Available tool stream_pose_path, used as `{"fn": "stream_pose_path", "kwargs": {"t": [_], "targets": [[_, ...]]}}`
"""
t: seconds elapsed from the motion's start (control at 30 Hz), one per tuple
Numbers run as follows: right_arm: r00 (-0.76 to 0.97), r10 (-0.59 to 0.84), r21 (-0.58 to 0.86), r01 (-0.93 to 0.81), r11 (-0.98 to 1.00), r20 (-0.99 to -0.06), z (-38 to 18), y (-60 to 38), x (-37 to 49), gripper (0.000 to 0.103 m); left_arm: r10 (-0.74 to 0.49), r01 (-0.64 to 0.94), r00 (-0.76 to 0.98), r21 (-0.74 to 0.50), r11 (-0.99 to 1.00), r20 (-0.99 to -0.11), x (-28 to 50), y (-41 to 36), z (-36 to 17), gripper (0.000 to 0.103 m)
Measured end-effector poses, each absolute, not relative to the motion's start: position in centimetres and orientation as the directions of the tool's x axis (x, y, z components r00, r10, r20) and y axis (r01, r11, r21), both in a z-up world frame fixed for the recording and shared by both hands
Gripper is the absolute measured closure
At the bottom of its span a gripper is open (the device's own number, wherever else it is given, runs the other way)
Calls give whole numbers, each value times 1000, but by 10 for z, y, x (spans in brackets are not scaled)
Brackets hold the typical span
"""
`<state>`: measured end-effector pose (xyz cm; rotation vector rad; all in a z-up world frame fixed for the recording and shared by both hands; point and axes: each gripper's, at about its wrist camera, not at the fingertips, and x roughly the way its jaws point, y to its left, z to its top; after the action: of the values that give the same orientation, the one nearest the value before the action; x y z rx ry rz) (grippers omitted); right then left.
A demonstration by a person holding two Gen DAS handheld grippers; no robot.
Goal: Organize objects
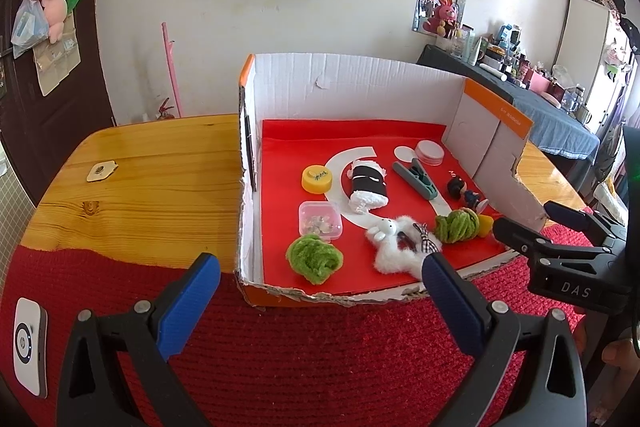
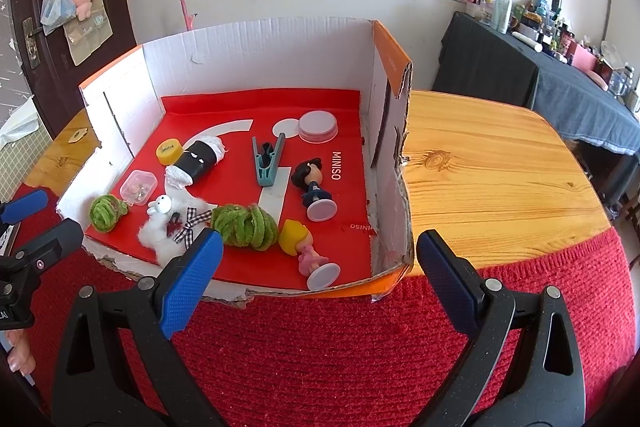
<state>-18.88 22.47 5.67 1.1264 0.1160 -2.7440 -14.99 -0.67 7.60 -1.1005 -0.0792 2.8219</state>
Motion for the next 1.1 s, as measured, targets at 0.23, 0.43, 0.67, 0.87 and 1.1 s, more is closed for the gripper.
{"fn": "stream_pose_path", "kwargs": {"t": [0.23, 0.43, 0.67, 0.87, 1.1], "targets": [[-704, -132, -5, 189, -982, -697, 61, 223, -185, 4, 122, -83, -736, -90, -992, -666, -145, -6, 80, 0], [-708, -141, 1, 194, -981, -692, 67, 223, -176, 4, 123, -86, -740, -89, -992, -661, -136, -5, 85, 0], [-693, -154, 7, 210, -978, -704, 67, 223, -156, 4, 128, -79, -736, -103, -992, -665, -119, -6, 88, 0], [-662, -156, 15, 214, -977, -733, 53, 225, -138, 4, 147, -74, -701, -134, -988, -697, -100, -9, 78, 0], [-611, -163, 69, 174, -982, -774, 32, 237, -124, 4, 163, -71, -647, -155, -985, -745, -86, -3, 56, 0]]}}
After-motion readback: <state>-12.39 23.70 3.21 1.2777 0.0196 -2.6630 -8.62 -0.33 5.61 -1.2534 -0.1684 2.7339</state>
